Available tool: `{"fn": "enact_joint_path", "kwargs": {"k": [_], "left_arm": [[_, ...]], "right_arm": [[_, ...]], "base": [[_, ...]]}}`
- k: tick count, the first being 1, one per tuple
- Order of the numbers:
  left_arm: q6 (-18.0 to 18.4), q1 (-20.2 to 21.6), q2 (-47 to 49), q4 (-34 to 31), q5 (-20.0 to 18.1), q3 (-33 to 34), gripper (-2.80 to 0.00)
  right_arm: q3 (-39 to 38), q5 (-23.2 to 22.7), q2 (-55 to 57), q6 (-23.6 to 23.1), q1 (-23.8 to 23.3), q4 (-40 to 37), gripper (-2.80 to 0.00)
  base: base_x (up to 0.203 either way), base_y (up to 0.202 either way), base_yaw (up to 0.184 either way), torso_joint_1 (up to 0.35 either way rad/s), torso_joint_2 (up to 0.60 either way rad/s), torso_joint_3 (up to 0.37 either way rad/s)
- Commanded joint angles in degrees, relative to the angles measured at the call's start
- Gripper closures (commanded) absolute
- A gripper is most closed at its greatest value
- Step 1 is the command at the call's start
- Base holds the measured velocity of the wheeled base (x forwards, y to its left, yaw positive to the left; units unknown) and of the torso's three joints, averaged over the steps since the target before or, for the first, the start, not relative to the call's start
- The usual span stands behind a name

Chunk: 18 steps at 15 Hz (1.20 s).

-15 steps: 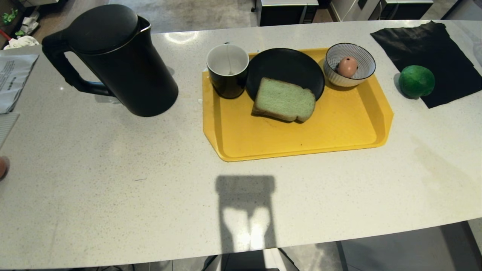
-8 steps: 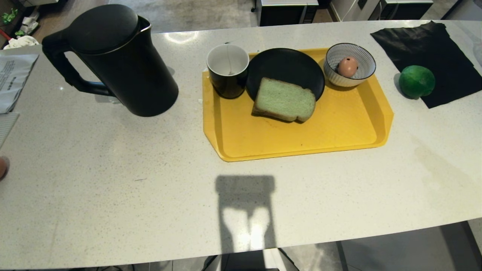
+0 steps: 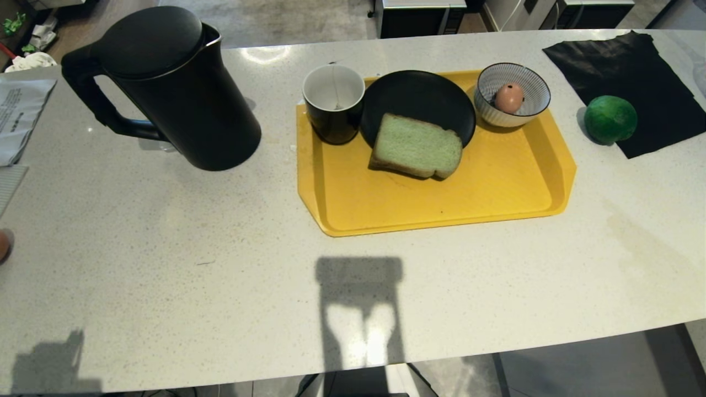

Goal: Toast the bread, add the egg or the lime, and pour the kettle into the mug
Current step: Pick up the kettle

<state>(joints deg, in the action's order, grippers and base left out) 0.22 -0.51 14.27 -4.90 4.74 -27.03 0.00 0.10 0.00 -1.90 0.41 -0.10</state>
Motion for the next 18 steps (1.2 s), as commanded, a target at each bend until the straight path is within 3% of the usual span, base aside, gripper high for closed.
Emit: {"fn": "enact_joint_path", "kwargs": {"k": [1,6,10,12,14,16,17,18], "left_arm": [[-0.13,-0.03,11.00,-0.24,1.22,-6.72,0.00],[-2.79,1.38,30.21,3.57,5.06,-15.88,0.00],[-3.23,3.15,39.14,11.73,3.72,-18.10,0.00],[-2.47,9.02,39.44,12.19,-4.44,-17.42,0.00],[1.66,21.29,39.51,13.44,-19.33,-16.04,0.00],[6.24,30.20,39.14,18.49,-34.92,-11.61,0.00],[7.36,31.56,39.04,23.51,-37.97,-7.66,0.00],[7.74,31.77,39.33,28.37,-38.55,-4.77,0.00]], "right_arm": [[0.00,-0.01,0.06,-0.03,0.02,0.01,0.00],[-0.03,-0.01,0.09,-0.06,0.02,0.01,0.00],[-0.05,-0.01,0.09,-0.03,0.02,0.01,0.00],[-0.09,-0.01,0.09,-0.03,0.02,0.01,0.00],[-0.02,-0.01,0.09,-0.03,0.02,0.01,0.00],[0.00,-0.01,0.09,-0.03,0.02,0.01,0.00],[0.00,-0.01,0.08,-0.03,0.02,0.01,0.00],[-0.04,-0.01,0.09,-0.03,0.02,0.01,0.00]], "base": [[0.000,0.000,0.000,0.000,0.00,0.000],[0.000,0.000,0.000,0.000,0.00,0.000],[0.000,0.000,0.000,0.000,0.00,0.000],[0.000,0.000,0.000,0.000,0.00,0.000],[0.000,0.000,0.000,0.000,0.00,0.000],[0.000,0.000,0.000,0.000,0.00,0.000],[0.000,0.000,0.000,0.000,0.00,0.000],[0.000,0.000,0.000,0.000,0.00,0.000]]}}
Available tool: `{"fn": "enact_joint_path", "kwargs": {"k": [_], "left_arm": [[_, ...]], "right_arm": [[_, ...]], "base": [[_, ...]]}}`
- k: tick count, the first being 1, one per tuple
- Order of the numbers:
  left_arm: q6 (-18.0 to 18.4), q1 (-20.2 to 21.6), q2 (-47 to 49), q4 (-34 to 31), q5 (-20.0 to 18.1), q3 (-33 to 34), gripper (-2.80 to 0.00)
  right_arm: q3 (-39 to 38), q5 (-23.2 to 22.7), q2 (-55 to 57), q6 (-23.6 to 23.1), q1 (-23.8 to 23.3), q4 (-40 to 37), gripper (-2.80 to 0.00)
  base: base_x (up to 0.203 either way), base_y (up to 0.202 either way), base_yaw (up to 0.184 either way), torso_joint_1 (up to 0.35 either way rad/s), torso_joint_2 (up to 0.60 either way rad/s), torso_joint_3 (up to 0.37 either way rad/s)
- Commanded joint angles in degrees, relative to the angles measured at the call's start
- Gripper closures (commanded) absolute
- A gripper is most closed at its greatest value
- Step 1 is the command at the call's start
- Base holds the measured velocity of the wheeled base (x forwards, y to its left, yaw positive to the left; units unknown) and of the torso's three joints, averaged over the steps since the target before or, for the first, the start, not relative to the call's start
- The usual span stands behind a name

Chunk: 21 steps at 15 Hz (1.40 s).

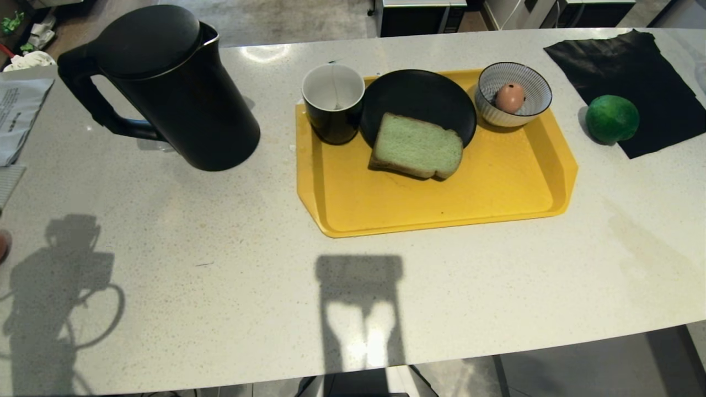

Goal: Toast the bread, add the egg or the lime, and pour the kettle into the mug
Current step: Pick up the kettle

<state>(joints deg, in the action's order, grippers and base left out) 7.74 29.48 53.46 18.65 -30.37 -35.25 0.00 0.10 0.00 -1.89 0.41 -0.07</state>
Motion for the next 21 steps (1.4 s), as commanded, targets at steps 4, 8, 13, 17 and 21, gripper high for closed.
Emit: {"fn": "enact_joint_path", "kwargs": {"k": [4,8,13,17,21], "left_arm": [[0.72,1.98,7.15,23.06,-3.98,10.08,0.00],[1.51,1.97,14.12,35.62,-4.00,10.59,0.00],[1.43,1.35,20.00,51.59,-3.82,11.12,0.00],[-5.04,-2.63,21.19,62.11,0.78,11.71,0.00],[-13.19,-5.49,21.08,68.36,7.23,17.58,0.00]], "right_arm": [[0.00,-0.01,0.07,-0.04,0.02,-0.01,0.00],[-0.05,-0.01,0.08,-0.04,0.02,-0.01,0.00],[-0.02,-0.01,0.09,-0.04,0.02,-0.01,0.00],[-0.03,-0.01,0.09,-0.04,0.02,-0.01,0.00],[0.00,-0.01,0.09,-0.04,0.02,-0.01,0.00]], "base": [[0.000,0.000,0.000,0.000,0.00,0.000],[0.000,0.000,0.000,0.000,0.00,0.000],[0.000,0.000,0.000,0.000,0.00,0.000],[0.000,0.000,0.000,0.000,0.00,0.000],[0.000,0.000,0.000,0.000,0.00,0.000]]}}
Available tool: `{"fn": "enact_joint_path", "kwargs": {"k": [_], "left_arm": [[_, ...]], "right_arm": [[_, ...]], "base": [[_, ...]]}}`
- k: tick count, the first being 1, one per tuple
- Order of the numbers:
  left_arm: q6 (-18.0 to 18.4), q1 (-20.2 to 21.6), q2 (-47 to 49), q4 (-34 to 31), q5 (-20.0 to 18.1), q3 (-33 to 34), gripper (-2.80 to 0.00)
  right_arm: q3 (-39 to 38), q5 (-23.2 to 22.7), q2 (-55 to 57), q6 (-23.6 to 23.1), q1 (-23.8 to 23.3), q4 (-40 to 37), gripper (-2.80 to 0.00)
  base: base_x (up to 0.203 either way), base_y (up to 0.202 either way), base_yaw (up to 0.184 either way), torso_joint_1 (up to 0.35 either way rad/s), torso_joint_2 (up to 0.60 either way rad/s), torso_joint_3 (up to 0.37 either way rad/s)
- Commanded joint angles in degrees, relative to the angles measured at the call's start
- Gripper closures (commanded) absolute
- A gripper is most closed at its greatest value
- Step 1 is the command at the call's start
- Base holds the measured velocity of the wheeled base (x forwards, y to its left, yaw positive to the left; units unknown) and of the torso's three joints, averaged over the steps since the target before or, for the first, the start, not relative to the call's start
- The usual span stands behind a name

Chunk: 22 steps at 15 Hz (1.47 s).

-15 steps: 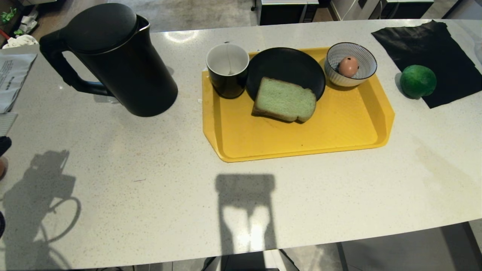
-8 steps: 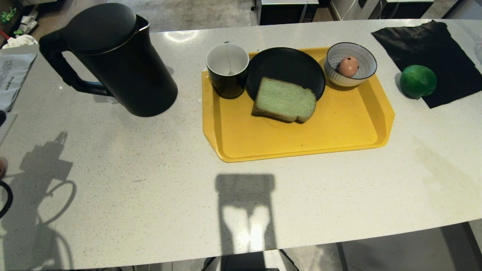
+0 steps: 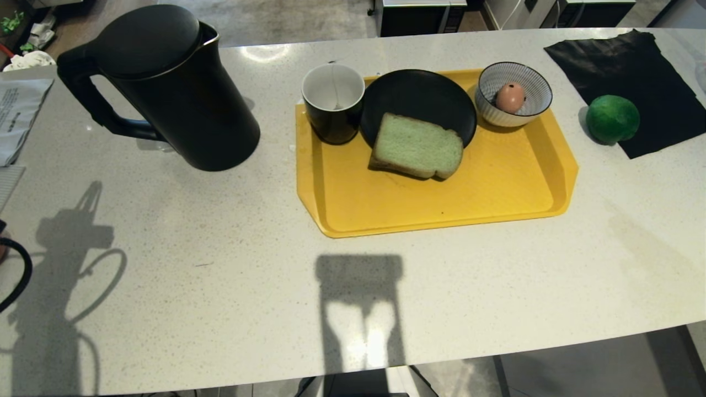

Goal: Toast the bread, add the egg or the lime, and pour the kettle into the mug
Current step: Pick up the kettle

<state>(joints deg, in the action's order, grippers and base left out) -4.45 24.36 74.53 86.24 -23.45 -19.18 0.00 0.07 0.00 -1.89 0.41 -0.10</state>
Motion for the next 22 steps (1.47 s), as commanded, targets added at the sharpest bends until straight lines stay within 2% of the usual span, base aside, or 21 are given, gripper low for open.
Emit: {"fn": "enact_joint_path", "kwargs": {"k": [1,4,6,11,14,17,18,22], "left_arm": [[-1.41,-0.38,0.16,0.70,0.68,1.45,0.00],[-6.14,-0.81,1.00,0.61,1.02,1.33,0.00],[-6.61,-0.81,2.03,0.65,1.10,1.60,0.00],[-5.88,-0.99,4.46,1.04,0.78,1.16,0.00],[-2.34,-2.23,5.81,0.98,0.69,0.11,0.00],[-0.32,-3.43,6.59,0.11,0.15,-1.02,0.00],[0.49,-3.45,6.78,-0.29,0.16,-0.88,-2.80],[0.84,-3.89,7.45,-1.68,-1.24,-1.89,-2.80]], "right_arm": [[0.00,0.01,0.09,-0.04,0.02,0.01,0.00],[-0.03,0.01,0.03,-0.04,0.02,0.01,0.00],[0.00,0.01,0.09,-0.04,0.02,0.01,0.00],[-0.02,0.01,0.09,-0.04,0.02,0.01,0.00],[-0.03,0.01,0.02,-0.04,0.02,0.01,0.00],[-0.01,0.01,0.09,-0.04,0.02,0.02,0.00],[0.00,0.01,0.09,-0.04,0.02,0.01,0.00],[-0.07,0.01,0.09,-0.04,0.02,0.01,0.00]], "base": [[0.000,0.000,0.000,0.000,0.00,0.000],[0.000,0.000,0.000,0.000,0.00,0.000],[0.000,0.000,0.000,0.000,0.00,0.000],[0.000,0.000,0.000,0.000,0.00,0.000],[0.000,0.000,0.000,0.000,0.00,0.000],[0.000,0.000,0.000,0.000,0.00,0.000],[0.000,0.000,0.000,0.000,0.00,0.000],[0.000,0.000,0.000,0.000,0.00,0.000]]}}
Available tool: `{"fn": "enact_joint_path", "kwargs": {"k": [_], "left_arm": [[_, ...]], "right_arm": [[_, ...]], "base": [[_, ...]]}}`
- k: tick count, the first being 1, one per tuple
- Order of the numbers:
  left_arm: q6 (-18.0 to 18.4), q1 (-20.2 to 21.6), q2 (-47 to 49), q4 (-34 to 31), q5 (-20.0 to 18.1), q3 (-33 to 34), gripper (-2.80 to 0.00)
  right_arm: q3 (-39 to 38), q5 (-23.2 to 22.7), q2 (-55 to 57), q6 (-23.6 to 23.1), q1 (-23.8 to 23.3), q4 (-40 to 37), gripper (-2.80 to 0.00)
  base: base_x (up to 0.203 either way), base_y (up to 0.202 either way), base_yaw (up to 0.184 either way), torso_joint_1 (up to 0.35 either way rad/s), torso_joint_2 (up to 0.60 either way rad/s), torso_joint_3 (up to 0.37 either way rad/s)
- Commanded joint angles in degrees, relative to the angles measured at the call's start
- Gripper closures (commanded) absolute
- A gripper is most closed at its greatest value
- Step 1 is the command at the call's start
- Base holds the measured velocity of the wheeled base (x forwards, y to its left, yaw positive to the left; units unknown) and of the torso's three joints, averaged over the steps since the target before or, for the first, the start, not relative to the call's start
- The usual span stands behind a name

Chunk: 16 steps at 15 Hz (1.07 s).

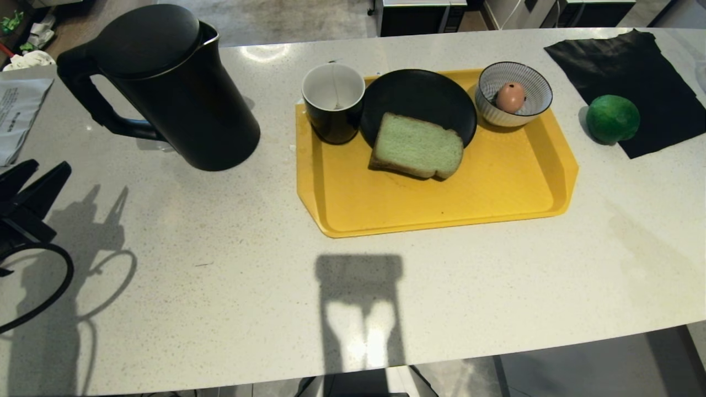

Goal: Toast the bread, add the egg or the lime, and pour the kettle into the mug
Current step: Pick up the kettle

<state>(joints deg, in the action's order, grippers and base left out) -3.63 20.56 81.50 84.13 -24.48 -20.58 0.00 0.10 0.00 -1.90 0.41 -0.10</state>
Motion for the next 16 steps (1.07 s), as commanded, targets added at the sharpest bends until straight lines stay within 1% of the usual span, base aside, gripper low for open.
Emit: {"fn": "enact_joint_path", "kwargs": {"k": [1,3,8,13,16], "left_arm": [[0.03,-0.29,0.73,0.42,-0.22,-0.88,-2.80],[0.11,-1.80,1.71,0.55,-0.14,-2.73,-2.80],[0.17,-1.84,5.82,0.60,-0.08,-9.73,-2.80],[0.21,-2.00,10.54,0.56,0.03,-15.35,-2.80],[0.29,-3.34,13.19,0.43,0.93,-18.39,-2.80]], "right_arm": [[0.00,-0.02,0.09,-0.03,0.02,0.01,0.00],[-0.09,-0.02,0.09,-0.03,0.02,0.01,0.00],[0.00,-0.02,0.09,-0.03,0.02,0.01,0.00],[-0.06,-0.02,0.05,-0.03,0.02,0.01,0.00],[0.00,-0.02,0.09,-0.03,0.02,0.08,0.00]], "base": [[0.000,0.000,0.000,0.000,0.00,0.000],[0.000,0.000,0.000,0.000,0.00,0.000],[0.000,0.000,0.000,0.000,0.00,0.000],[0.000,0.000,0.000,0.000,0.00,0.000],[0.000,0.000,0.000,0.000,0.00,0.000]]}}
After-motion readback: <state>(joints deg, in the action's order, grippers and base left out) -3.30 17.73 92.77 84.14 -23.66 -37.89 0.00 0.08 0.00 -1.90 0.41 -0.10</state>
